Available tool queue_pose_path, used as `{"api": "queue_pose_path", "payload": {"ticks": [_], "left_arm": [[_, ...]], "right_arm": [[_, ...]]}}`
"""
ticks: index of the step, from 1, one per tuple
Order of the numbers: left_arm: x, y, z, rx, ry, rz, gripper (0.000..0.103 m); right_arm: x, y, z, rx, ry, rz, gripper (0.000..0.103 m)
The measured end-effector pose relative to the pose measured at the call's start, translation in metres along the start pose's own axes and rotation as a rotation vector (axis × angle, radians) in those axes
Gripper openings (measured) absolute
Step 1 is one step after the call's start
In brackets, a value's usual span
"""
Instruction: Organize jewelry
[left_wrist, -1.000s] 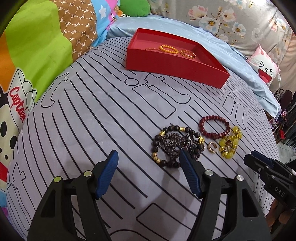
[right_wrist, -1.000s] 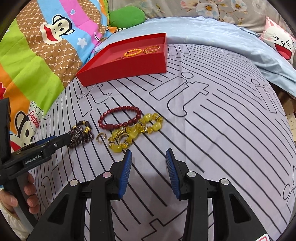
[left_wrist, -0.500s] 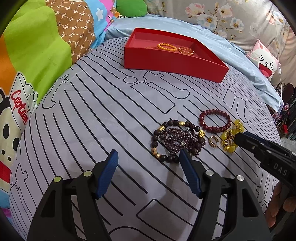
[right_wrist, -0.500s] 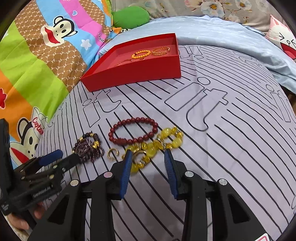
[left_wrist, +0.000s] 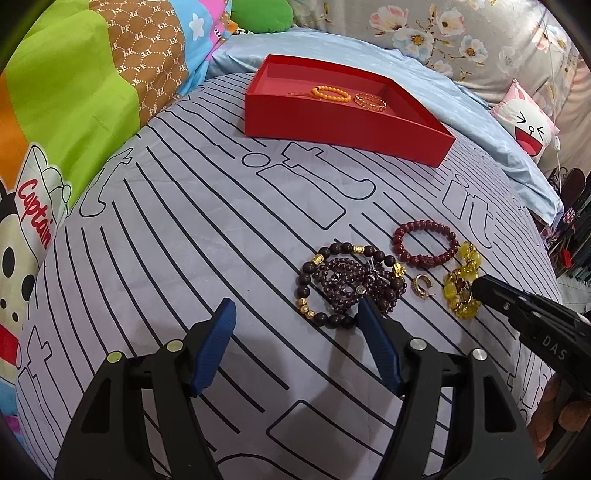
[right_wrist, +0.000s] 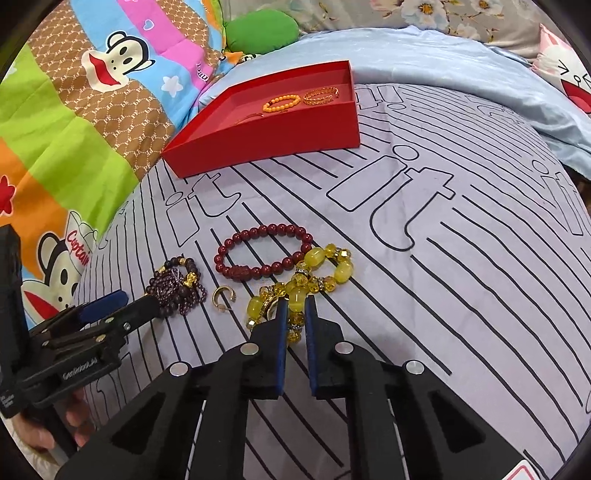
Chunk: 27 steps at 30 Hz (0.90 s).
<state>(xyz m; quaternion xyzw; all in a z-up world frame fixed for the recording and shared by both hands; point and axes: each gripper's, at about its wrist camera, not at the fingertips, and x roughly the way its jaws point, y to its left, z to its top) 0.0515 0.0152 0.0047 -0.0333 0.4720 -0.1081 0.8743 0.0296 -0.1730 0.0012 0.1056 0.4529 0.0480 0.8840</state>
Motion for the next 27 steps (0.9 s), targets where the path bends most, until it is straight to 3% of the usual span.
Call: {"api": "queue_pose_path", "payload": {"ticks": [7, 16, 20, 23, 27], "left_arm": [[0.001, -0.003, 0.002, 0.000, 0.002, -0.017, 0.062], [0.005, -0.006, 0.009, 0.005, 0.005, -0.058, 0.047], [0.007, -0.006, 0.011, 0.009, -0.002, -0.073, 0.035], [0.005, -0.005, 0.009, 0.014, -0.005, -0.082, 0.034], [0.005, -0.002, 0.005, 0.025, -0.011, -0.071, 0.020]], "right_arm": [[-0.024, 0.002, 0.003, -0.004, -0.051, 0.017, 0.009], [-0.019, 0.007, -0.004, -0.005, -0.029, 0.034, 0.009], [-0.020, 0.008, -0.004, -0.004, -0.031, 0.038, 0.009], [-0.020, 0.006, -0.004, -0.001, -0.032, 0.038, 0.009], [-0.019, 0.005, -0.004, 0.007, -0.031, 0.041, 0.009]]}}
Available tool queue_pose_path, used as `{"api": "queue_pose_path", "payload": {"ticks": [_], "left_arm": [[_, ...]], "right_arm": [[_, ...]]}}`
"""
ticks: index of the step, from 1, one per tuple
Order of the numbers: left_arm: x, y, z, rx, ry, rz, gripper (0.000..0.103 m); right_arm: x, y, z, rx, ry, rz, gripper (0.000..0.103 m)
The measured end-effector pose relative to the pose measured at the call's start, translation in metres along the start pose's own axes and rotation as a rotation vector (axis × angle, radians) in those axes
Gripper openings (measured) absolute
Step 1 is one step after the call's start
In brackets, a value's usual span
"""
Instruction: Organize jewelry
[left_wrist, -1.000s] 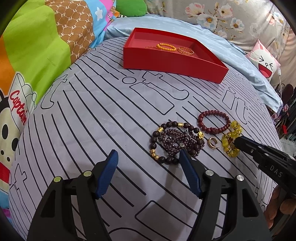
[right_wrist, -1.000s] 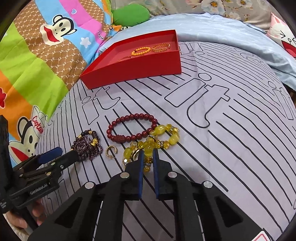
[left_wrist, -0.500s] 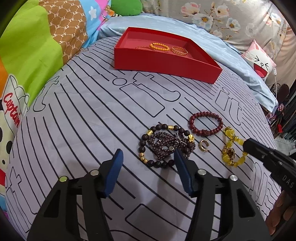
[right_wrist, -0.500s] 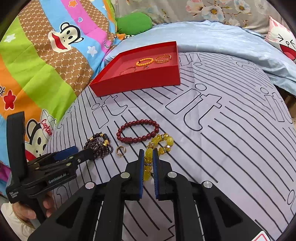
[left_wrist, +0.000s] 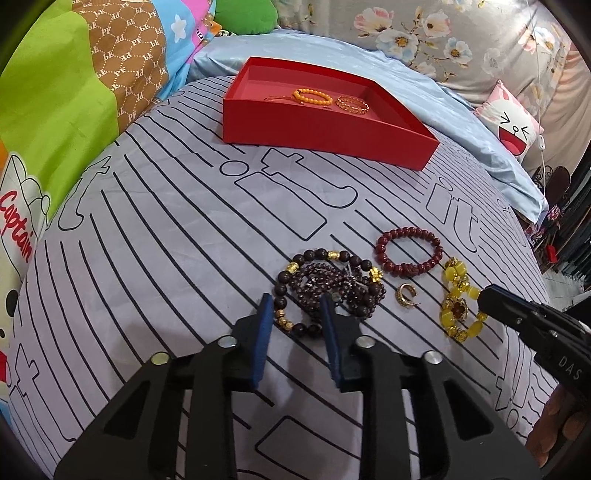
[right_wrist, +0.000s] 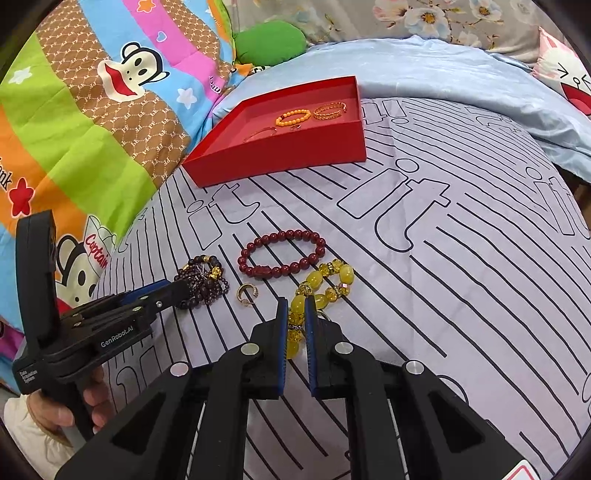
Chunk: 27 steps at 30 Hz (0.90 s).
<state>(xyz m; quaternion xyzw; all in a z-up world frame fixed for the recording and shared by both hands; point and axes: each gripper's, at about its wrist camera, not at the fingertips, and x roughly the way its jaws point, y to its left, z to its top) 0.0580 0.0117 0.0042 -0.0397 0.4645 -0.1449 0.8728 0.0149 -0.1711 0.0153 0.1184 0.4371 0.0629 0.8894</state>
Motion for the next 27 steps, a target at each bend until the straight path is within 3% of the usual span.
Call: {"api": "queue_pose_path", "payload": {"ticks": [3, 11, 16, 17, 23, 27], "left_arm": [[-0.001, 0.002, -0.003, 0.006, -0.007, -0.002, 0.015], [0.003, -0.004, 0.001, 0.017, -0.024, 0.035, 0.017], [0.006, -0.015, -0.003, 0.091, -0.078, 0.088, 0.014], [0.005, -0.015, -0.003, 0.093, -0.078, 0.083, 0.009], [0.000, -0.009, -0.001, 0.042, -0.054, 0.022, 0.000], [-0.012, -0.009, 0.001, 0.015, -0.064, -0.024, 0.000]], "right_arm": [[0.001, 0.000, 0.000, 0.003, 0.002, 0.002, 0.009], [0.001, 0.001, 0.000, 0.002, 0.003, 0.001, 0.009], [0.001, 0.001, 0.000, 0.001, 0.004, -0.001, 0.009], [0.001, 0.001, 0.000, 0.001, 0.003, 0.000, 0.009], [-0.002, 0.002, 0.001, 0.000, -0.007, 0.005, 0.009], [-0.008, 0.004, 0.004, 0.000, -0.018, 0.015, 0.009]]}}
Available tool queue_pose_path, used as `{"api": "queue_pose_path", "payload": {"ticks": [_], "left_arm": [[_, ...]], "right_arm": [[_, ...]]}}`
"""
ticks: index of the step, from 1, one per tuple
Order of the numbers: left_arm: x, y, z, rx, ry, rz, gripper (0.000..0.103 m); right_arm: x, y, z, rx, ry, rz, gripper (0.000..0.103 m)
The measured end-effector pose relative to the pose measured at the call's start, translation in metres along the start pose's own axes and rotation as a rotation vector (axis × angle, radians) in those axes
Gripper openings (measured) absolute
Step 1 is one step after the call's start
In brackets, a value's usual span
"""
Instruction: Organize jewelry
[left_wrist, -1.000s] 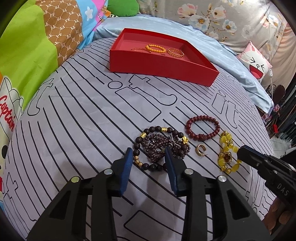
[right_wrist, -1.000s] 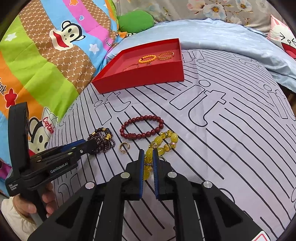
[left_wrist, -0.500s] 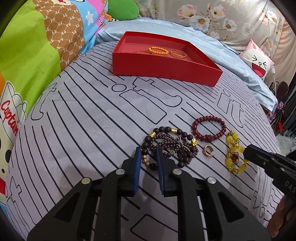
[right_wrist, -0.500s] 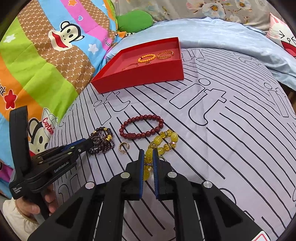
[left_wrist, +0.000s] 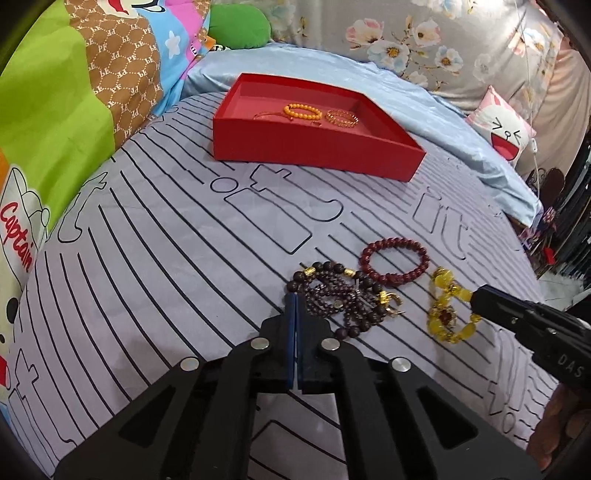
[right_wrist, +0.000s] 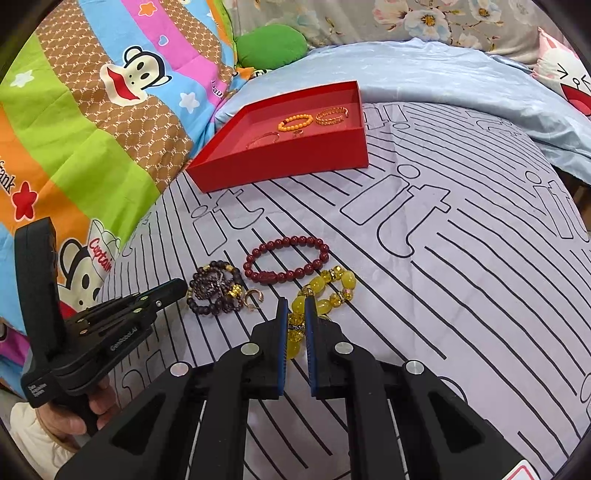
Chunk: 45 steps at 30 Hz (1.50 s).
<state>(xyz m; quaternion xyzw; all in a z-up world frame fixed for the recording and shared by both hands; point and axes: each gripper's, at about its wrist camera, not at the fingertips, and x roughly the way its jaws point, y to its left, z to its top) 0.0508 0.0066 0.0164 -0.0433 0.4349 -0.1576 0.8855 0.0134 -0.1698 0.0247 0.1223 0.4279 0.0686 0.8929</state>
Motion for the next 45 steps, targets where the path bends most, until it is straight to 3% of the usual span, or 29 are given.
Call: {"api": "queue_pose_path", "payload": {"ticks": [6, 11, 15, 21, 28, 31, 37, 45], "left_arm": [[-0.019, -0.011, 0.009, 0.017, -0.033, -0.043, 0.000], [-0.016, -0.022, 0.007, 0.035, -0.010, -0.083, 0.002], [-0.003, -0.033, -0.002, 0.071, 0.034, -0.099, 0.022], [0.008, -0.044, -0.010, 0.130, 0.038, -0.073, 0.035], [0.015, -0.048, -0.011, 0.197, 0.027, -0.044, 0.032], [0.016, -0.051, -0.013, 0.237, 0.013, -0.015, 0.013], [0.016, -0.047, -0.011, 0.226, 0.016, -0.013, 0.000], [0.001, -0.045, -0.005, 0.166, 0.019, -0.088, 0.000]], "right_arm": [[-0.014, 0.006, 0.008, -0.006, -0.034, 0.021, 0.009], [-0.020, 0.007, 0.012, -0.007, -0.047, 0.025, 0.009], [-0.018, 0.005, 0.009, 0.003, -0.038, 0.025, 0.009], [-0.017, 0.003, 0.009, 0.008, -0.034, 0.023, 0.009], [-0.013, 0.002, 0.008, 0.013, -0.026, 0.027, 0.009], [-0.012, 0.003, 0.008, 0.013, -0.023, 0.028, 0.009], [-0.013, 0.003, 0.007, 0.015, -0.025, 0.026, 0.009], [-0.017, 0.001, 0.009, 0.022, -0.033, 0.027, 0.009]]}}
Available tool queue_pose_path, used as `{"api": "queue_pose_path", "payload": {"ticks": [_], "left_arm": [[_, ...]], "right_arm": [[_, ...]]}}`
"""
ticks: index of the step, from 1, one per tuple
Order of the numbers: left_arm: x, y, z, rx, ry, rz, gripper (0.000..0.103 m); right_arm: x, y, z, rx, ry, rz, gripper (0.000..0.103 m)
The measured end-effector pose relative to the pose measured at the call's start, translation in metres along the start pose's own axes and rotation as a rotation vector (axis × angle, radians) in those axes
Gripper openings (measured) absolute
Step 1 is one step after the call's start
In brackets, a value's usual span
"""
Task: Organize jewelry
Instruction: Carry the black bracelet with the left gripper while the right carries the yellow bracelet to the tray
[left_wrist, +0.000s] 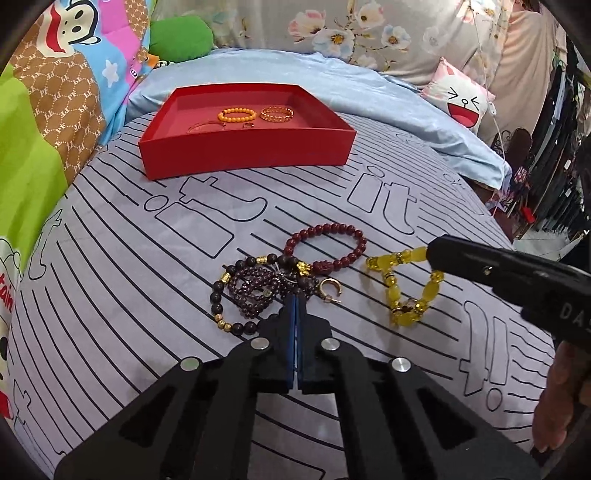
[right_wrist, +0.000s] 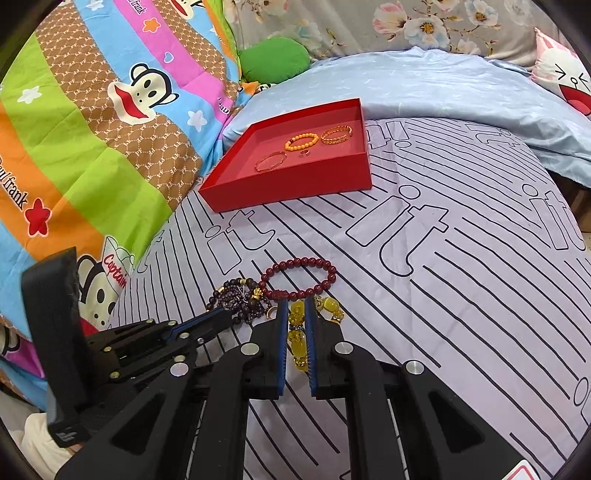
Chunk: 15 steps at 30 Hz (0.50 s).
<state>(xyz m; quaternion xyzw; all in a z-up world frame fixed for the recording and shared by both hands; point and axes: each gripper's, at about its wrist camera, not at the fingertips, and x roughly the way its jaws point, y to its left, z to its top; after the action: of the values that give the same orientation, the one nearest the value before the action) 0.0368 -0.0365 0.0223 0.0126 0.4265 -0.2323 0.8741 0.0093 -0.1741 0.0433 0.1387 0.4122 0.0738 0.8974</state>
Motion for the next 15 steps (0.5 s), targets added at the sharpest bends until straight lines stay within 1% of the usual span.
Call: {"api": "queue_pose_path", "payload": {"ticks": [5, 8, 10, 12, 15], "left_arm": [[0.006, -0.005, 0.006, 0.022, 0.001, 0.011, 0.002], [0.012, -0.009, 0.010, 0.058, -0.002, 0.014, 0.014], [0.018, -0.012, 0.014, 0.079, 0.005, 0.013, 0.015], [0.023, -0.014, 0.016, 0.093, 0.011, 0.023, 0.021], [0.030, -0.012, 0.016, 0.091, 0.019, 0.035, 0.020]], "right_arm": [[0.001, -0.001, 0.001, 0.002, 0.002, 0.006, 0.009], [0.000, -0.002, 0.001, 0.003, 0.002, 0.006, 0.009], [0.000, -0.004, 0.002, 0.008, 0.002, 0.005, 0.009], [0.000, -0.005, 0.002, 0.011, 0.001, 0.003, 0.009], [0.000, -0.007, 0.003, 0.017, -0.001, 0.004, 0.009]]}}
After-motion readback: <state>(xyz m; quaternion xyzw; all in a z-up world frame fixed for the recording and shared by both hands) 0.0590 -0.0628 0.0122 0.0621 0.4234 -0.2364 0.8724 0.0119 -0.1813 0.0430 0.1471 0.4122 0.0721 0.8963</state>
